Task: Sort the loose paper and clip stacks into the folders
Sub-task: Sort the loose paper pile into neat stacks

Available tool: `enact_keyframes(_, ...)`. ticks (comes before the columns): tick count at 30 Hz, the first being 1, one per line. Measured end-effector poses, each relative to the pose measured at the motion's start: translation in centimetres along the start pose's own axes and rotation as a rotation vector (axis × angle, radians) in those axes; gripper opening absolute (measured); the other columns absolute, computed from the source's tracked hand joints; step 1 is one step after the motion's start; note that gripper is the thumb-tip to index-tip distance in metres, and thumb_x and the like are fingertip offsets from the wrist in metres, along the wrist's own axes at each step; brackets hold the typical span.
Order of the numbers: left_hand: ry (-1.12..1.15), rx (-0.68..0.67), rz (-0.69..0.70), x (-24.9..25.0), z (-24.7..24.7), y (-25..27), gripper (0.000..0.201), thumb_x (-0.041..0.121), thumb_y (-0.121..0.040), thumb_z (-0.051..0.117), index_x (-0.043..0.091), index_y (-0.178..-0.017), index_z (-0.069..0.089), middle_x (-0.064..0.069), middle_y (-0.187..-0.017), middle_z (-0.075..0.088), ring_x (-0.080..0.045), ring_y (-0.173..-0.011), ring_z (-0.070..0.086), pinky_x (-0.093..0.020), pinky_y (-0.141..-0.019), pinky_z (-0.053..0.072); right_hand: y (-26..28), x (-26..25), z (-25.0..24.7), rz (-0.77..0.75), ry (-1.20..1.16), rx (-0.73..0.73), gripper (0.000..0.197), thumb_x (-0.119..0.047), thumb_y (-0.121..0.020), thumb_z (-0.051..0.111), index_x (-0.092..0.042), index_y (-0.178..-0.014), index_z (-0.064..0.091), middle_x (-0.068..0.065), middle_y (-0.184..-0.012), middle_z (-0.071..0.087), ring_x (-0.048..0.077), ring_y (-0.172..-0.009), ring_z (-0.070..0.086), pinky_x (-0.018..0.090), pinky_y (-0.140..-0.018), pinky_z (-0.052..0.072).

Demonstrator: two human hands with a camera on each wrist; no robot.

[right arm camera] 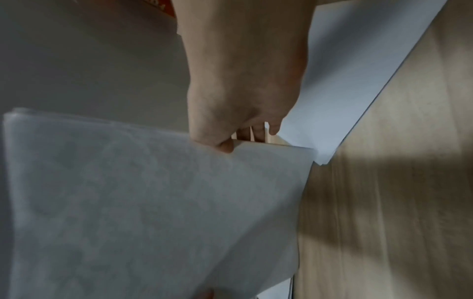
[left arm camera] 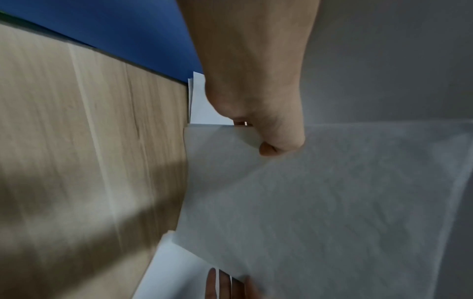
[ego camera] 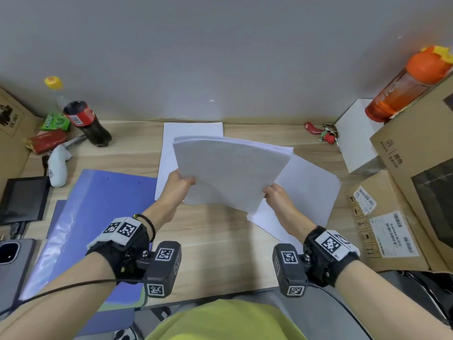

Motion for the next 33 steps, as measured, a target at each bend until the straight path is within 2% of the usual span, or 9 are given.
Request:
enact_keyframes(5, 0.114, 0.025, 0.071, 3.3, -0.3, -0.3, 0.024, 0.001, -0.085, 0.048, 0.020, -0.093, 0.062, 0.007, -0.092, 0.066, -0.010, -0.082, 0.060, -0.020, -0.071, 0.045, -0.5, -3.2, -0.8, -0.090, -0.091, 0.089, 0.032, -0.011, -0.087, 0.040, -0.019, -0.106, 0.065, -0.001, -0.114, 0.067, 0.018, -0.108, 0.058, 0.034, -0.100, 0.041)
enact_keyframes(8, 0.181, 0.012, 0.089, 3.7, -0.6, -0.6, 0.033, 0.010, -0.072, 0.051, 0.011, -0.102, 0.064, 0.001, -0.099, 0.068, -0.016, -0.090, 0.061, -0.028, -0.081, 0.046, -0.4, -4.7, -1.3, -0.154, -0.131, 0.127, 0.032, -0.004, -0.086, 0.037, -0.012, -0.099, 0.065, -0.001, -0.101, 0.067, 0.016, -0.094, 0.059, 0.029, -0.088, 0.044)
enact_keyframes(11, 0.110, -0.049, 0.024, 0.7, -0.5, -0.7, 0.044, 0.013, -0.072, 0.050, 0.014, -0.114, 0.060, 0.001, -0.111, 0.068, -0.020, -0.103, 0.061, -0.031, -0.090, 0.046, -0.4, -1.8, -0.5, -0.040, 0.007, 0.082, 0.028, -0.001, -0.087, 0.035, -0.018, -0.086, 0.057, -0.004, -0.089, 0.059, 0.018, -0.091, 0.051, 0.027, -0.081, 0.039)
enact_keyframes(14, -0.023, -0.108, -0.050, -2.5, -0.3, -0.5, 0.039, 0.016, -0.092, 0.046, 0.024, -0.130, 0.051, 0.007, -0.124, 0.063, -0.016, -0.117, 0.057, -0.032, -0.095, 0.046, -0.4, 1.7, 0.7, 0.062, 0.122, -0.011, 0.029, -0.011, -0.095, 0.035, -0.021, -0.115, 0.055, -0.007, -0.113, 0.058, 0.014, -0.106, 0.050, 0.026, -0.089, 0.032)
enact_keyframes(16, -0.038, -0.096, -0.031, -2.7, -0.5, -0.5, 0.037, 0.019, -0.099, 0.045, 0.028, -0.135, 0.046, 0.010, -0.128, 0.060, -0.012, -0.119, 0.055, -0.032, -0.096, 0.045, -0.5, 1.6, 0.9, 0.060, 0.119, -0.009, 0.025, -0.017, -0.099, 0.035, -0.023, -0.115, 0.053, -0.013, -0.109, 0.059, 0.004, -0.101, 0.052, 0.026, -0.092, 0.032)
enact_keyframes(21, -0.062, -0.091, 0.038, -1.4, -0.9, -0.9, 0.036, 0.018, -0.102, 0.042, 0.028, -0.137, 0.042, 0.014, -0.130, 0.054, -0.006, -0.117, 0.053, -0.027, -0.098, 0.042, -2.1, 2.0, 0.6, 0.043, 0.180, -0.014, 0.034, -0.034, -0.090, 0.043, -0.010, -0.111, 0.053, 0.020, -0.120, 0.059, 0.025, -0.094, 0.059, 0.040, -0.085, 0.046)
enact_keyframes(25, -0.123, -0.154, -0.081, -5.5, -0.5, -1.2, 0.042, 0.021, -0.102, 0.042, 0.023, -0.143, 0.037, 0.006, -0.140, 0.050, -0.017, -0.128, 0.049, -0.039, -0.108, 0.041, -1.5, 4.0, 1.3, 0.181, 0.165, -0.103, 0.027, -0.019, -0.099, 0.038, -0.026, -0.117, 0.056, 0.000, -0.103, 0.069, 0.018, -0.083, 0.063, 0.029, -0.069, 0.046)
enact_keyframes(29, -0.112, -0.198, -0.219, -9.2, -0.3, -0.2, 0.041, 0.023, -0.102, 0.041, 0.027, -0.143, 0.036, 0.011, -0.135, 0.049, -0.013, -0.121, 0.049, -0.029, -0.099, 0.042, -0.5, 7.1, 2.2, 0.303, 0.173, -0.167, 0.028, -0.019, -0.101, 0.037, -0.024, -0.123, 0.055, -0.002, -0.102, 0.067, 0.015, -0.083, 0.064, 0.025, -0.062, 0.049)
enact_keyframes(33, -0.119, -0.180, -0.193, -8.4, -1.4, -0.8, 0.038, 0.022, -0.103, 0.041, 0.025, -0.140, 0.039, 0.011, -0.130, 0.050, -0.010, -0.117, 0.051, -0.017, -0.084, 0.044, -1.3, 7.6, 3.5, 0.336, 0.154, -0.168, 0.032, -0.018, -0.099, 0.038, -0.022, -0.124, 0.056, 0.004, -0.109, 0.068, 0.018, -0.088, 0.063, 0.025, -0.067, 0.049)
Point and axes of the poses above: each hand's wrist, its own y-axis away from the middle knuckle, its own z-axis out of the palm, x = y × z, the point moved 7 cm from there along -y, towards the middle knuckle
